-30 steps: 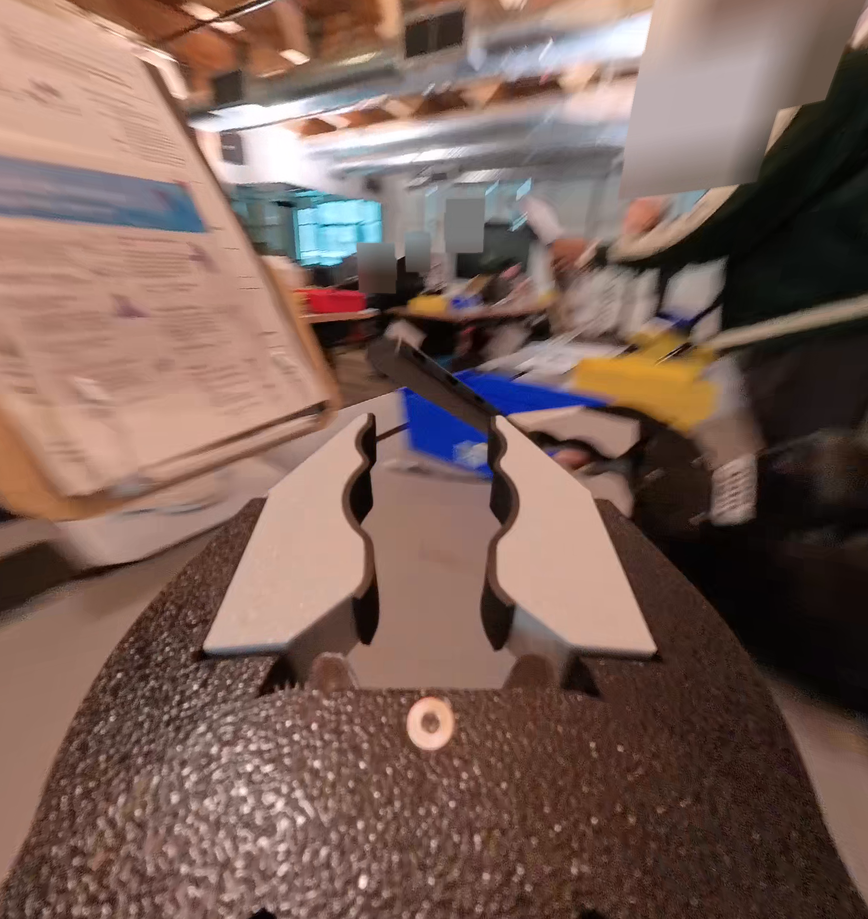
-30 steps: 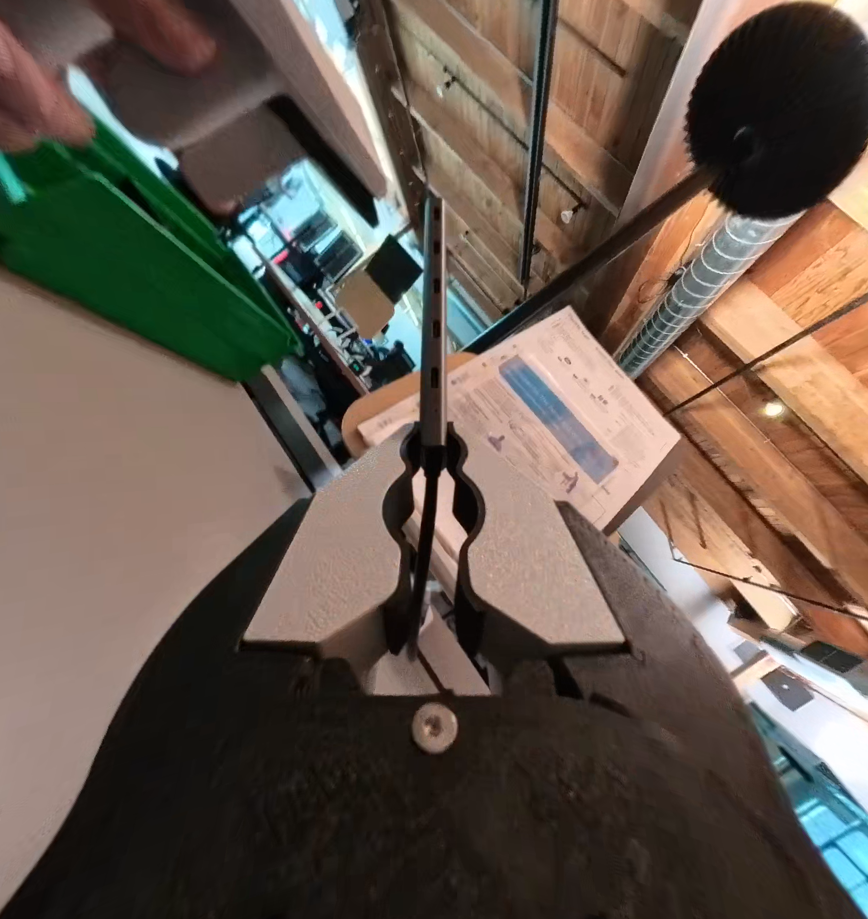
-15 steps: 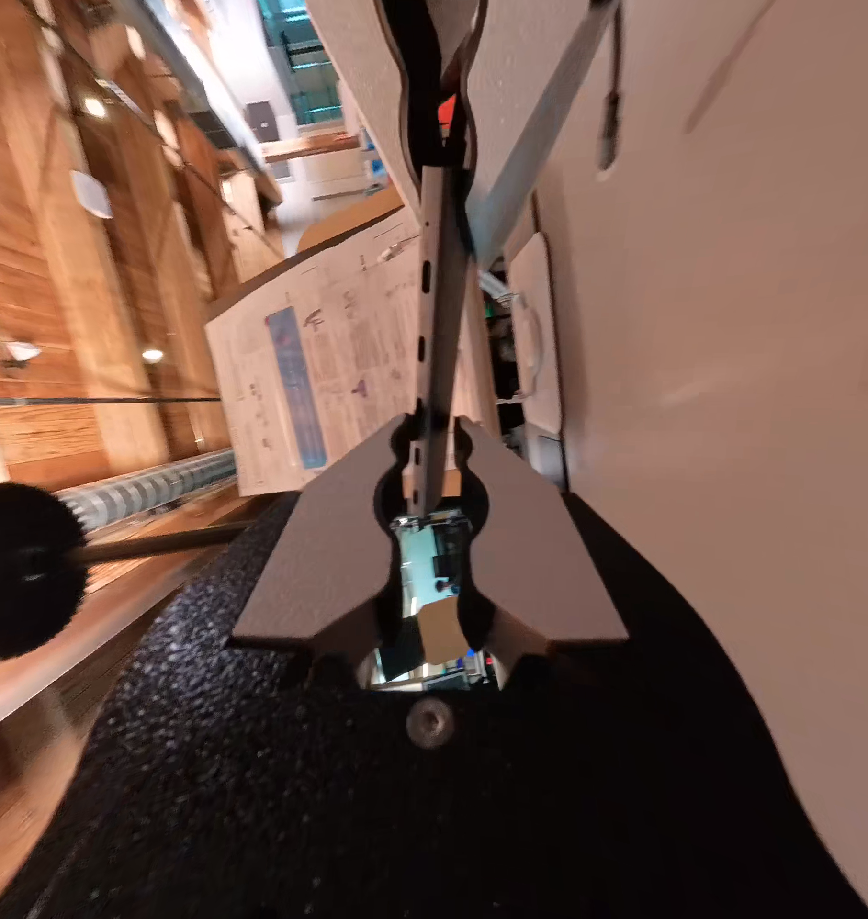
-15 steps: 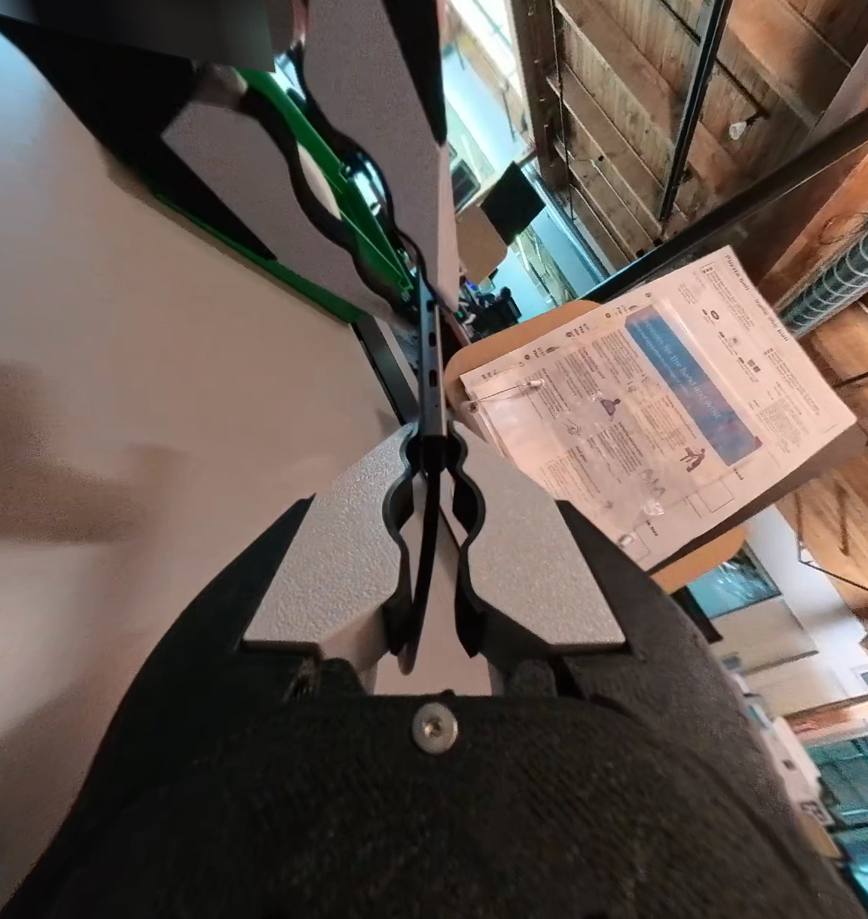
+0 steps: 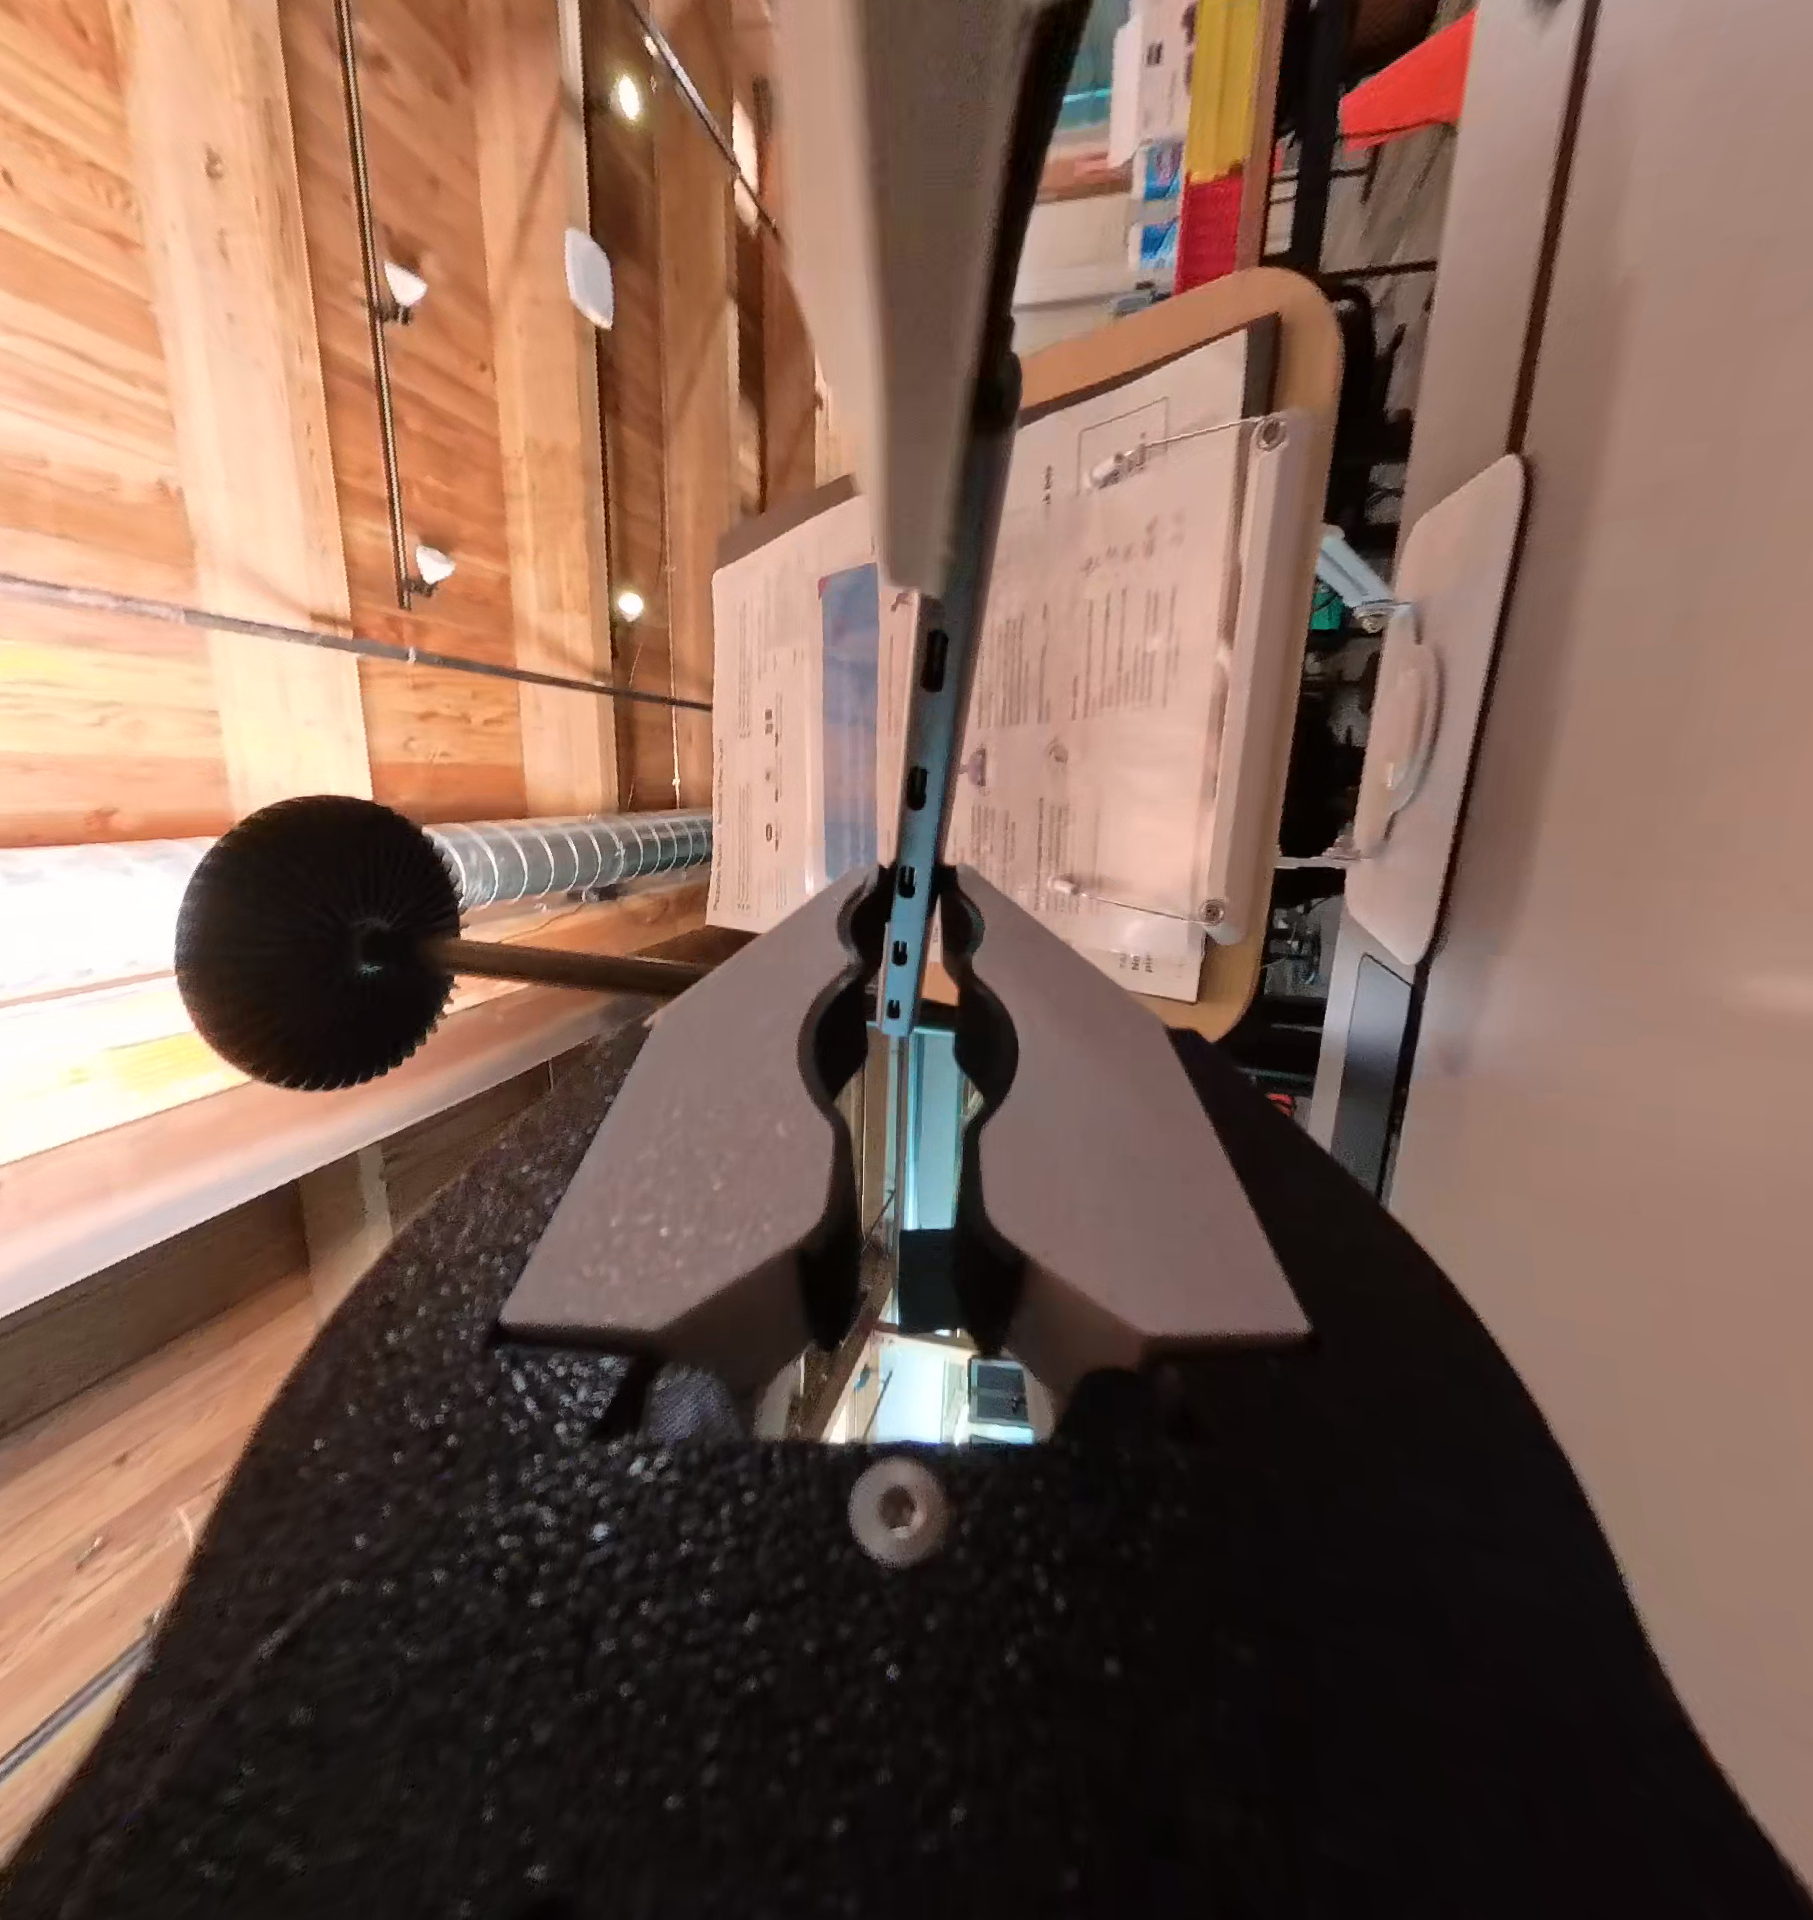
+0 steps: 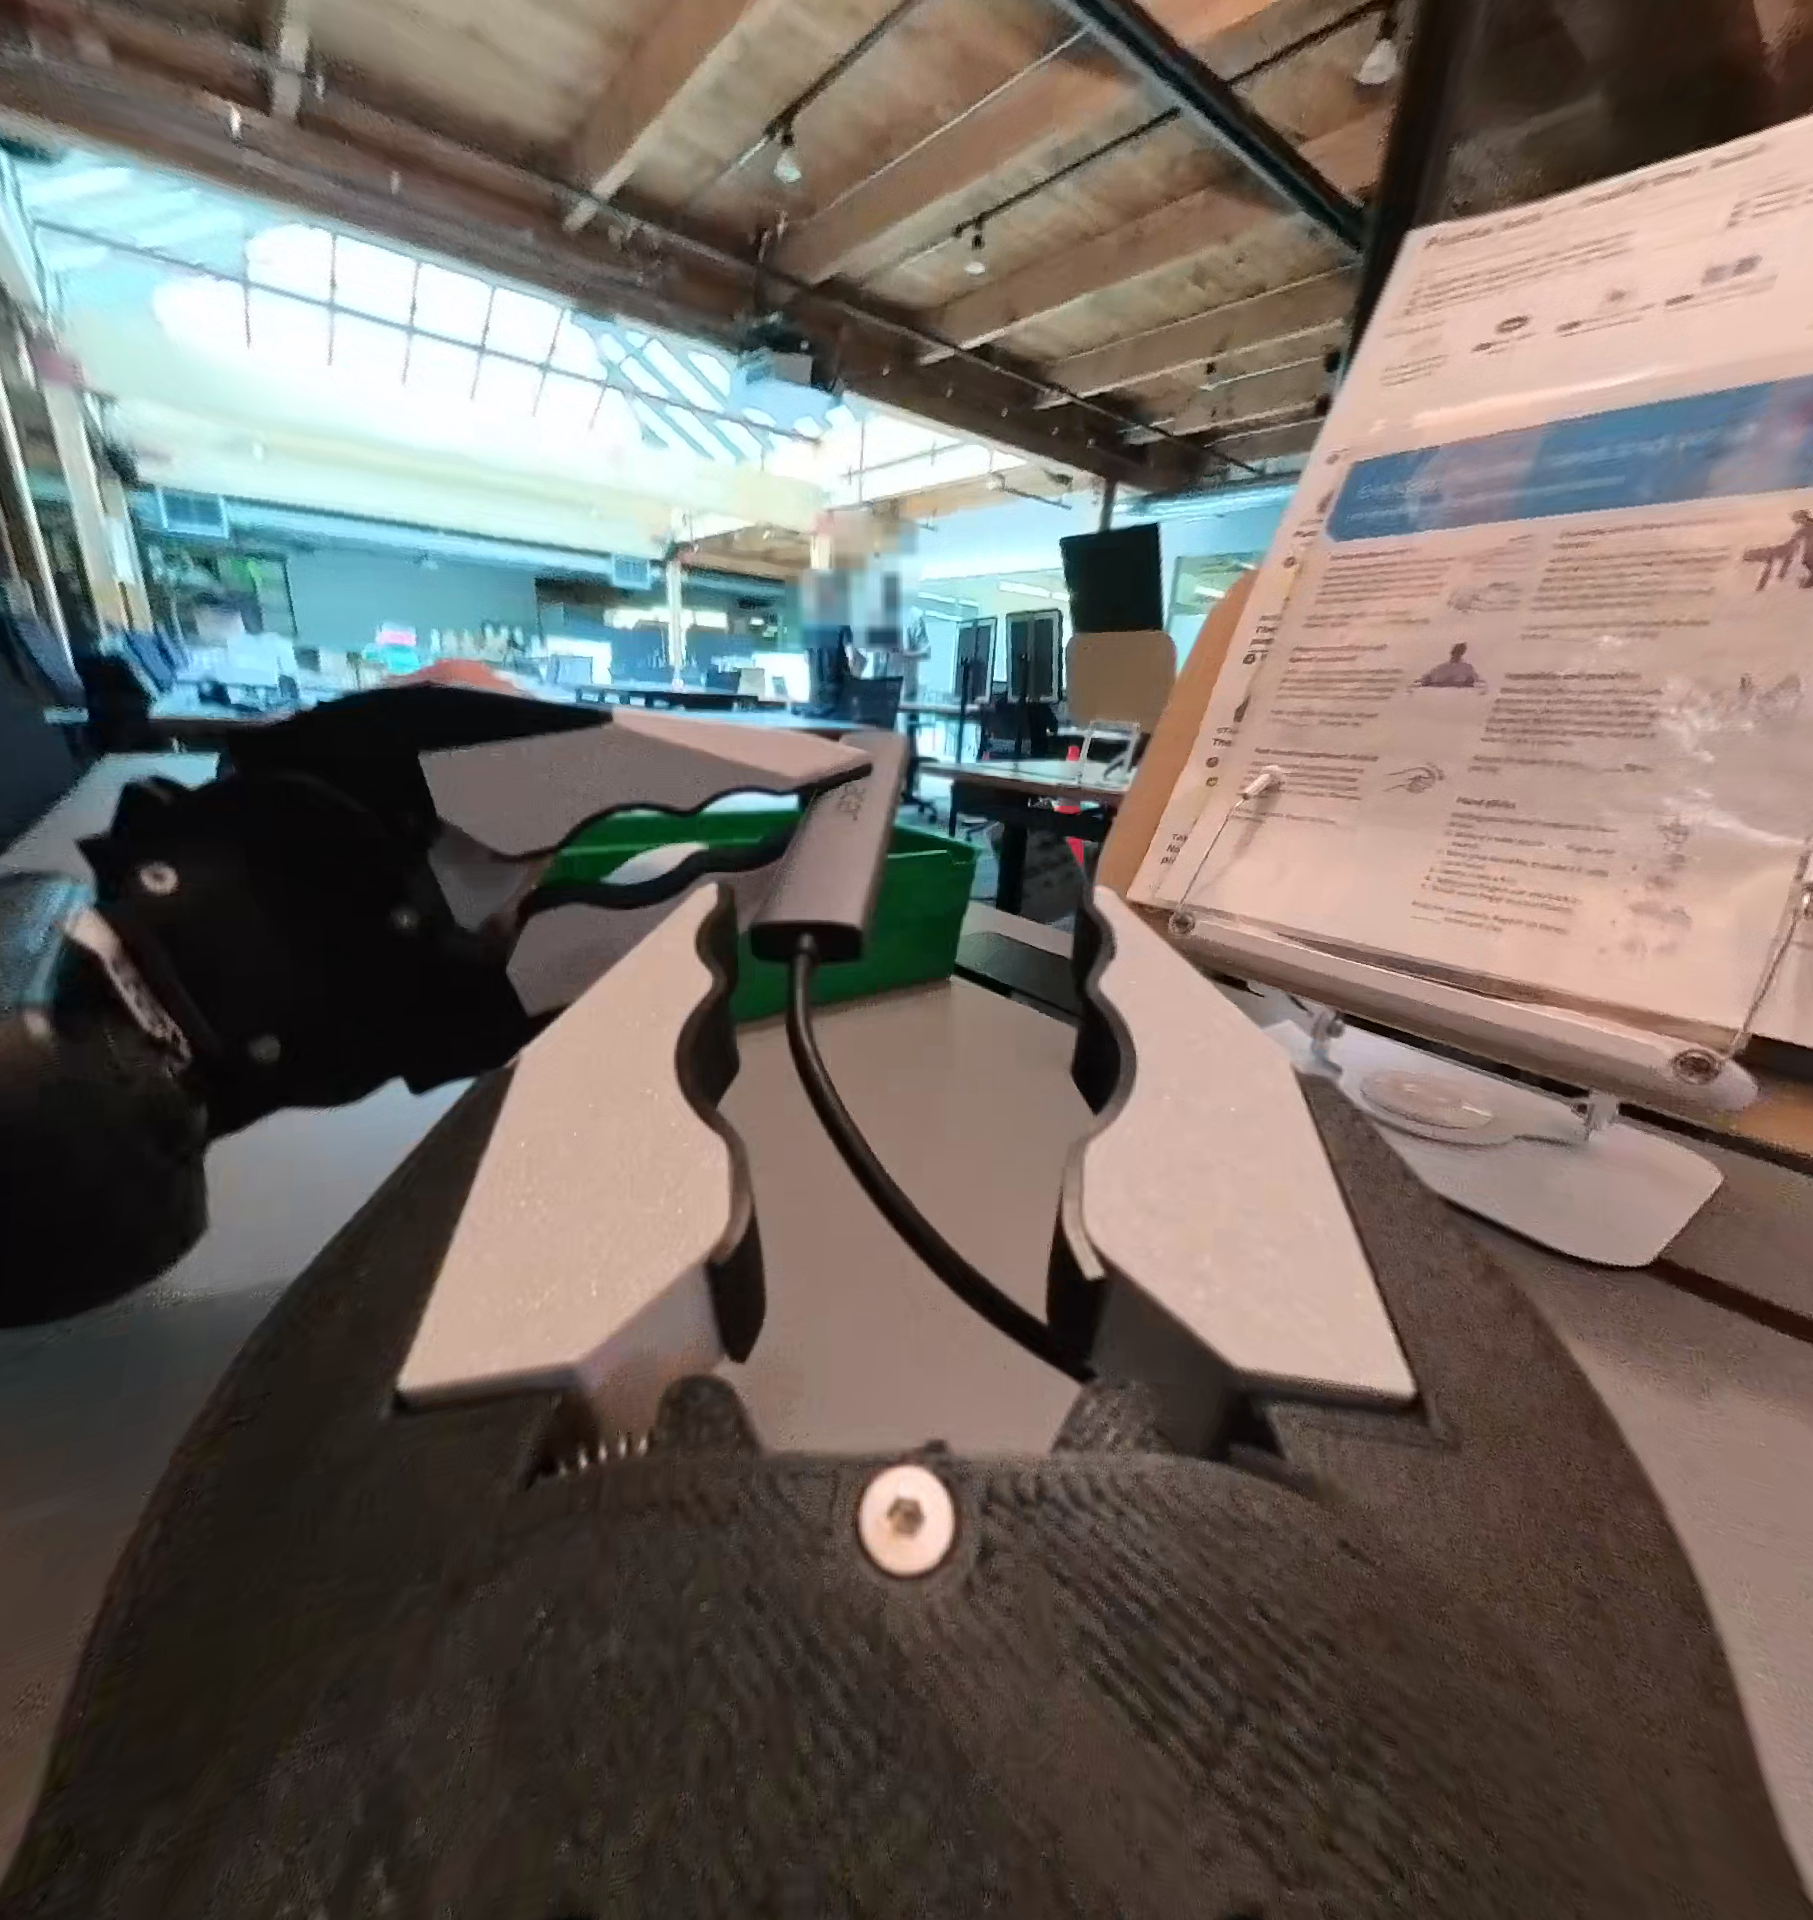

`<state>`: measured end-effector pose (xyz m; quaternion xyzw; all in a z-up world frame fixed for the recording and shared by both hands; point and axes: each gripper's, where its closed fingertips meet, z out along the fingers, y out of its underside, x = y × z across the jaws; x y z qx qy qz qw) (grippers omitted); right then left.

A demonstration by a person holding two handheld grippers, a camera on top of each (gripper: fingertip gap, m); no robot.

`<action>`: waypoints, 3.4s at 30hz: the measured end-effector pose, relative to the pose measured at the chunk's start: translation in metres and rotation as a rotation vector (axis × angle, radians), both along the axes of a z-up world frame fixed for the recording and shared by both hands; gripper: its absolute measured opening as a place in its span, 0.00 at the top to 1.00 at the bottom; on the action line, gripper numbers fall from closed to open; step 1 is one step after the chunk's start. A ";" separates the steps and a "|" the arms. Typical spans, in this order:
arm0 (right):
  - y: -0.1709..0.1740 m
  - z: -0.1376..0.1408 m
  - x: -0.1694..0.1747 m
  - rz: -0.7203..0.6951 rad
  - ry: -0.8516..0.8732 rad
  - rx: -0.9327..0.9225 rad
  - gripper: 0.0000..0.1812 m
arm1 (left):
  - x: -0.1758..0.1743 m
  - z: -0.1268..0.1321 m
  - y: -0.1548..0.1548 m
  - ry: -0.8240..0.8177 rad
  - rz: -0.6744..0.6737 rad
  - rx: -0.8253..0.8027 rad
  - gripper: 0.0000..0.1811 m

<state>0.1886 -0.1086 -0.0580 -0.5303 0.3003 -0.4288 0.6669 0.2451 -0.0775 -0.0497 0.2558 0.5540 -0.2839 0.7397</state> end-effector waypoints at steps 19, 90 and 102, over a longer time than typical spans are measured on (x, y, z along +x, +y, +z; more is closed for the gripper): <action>-0.009 -0.006 0.003 -0.145 -0.032 -0.012 0.88 | -0.007 -0.004 -0.036 0.063 0.047 -0.043 0.96; -0.046 -0.027 0.018 -0.030 0.114 0.273 0.88 | 0.029 0.002 0.049 1.634 -0.377 -0.937 0.85; -0.058 -0.026 0.020 -0.141 0.096 0.169 0.88 | 0.143 -0.059 0.247 1.545 0.506 -0.421 0.85</action>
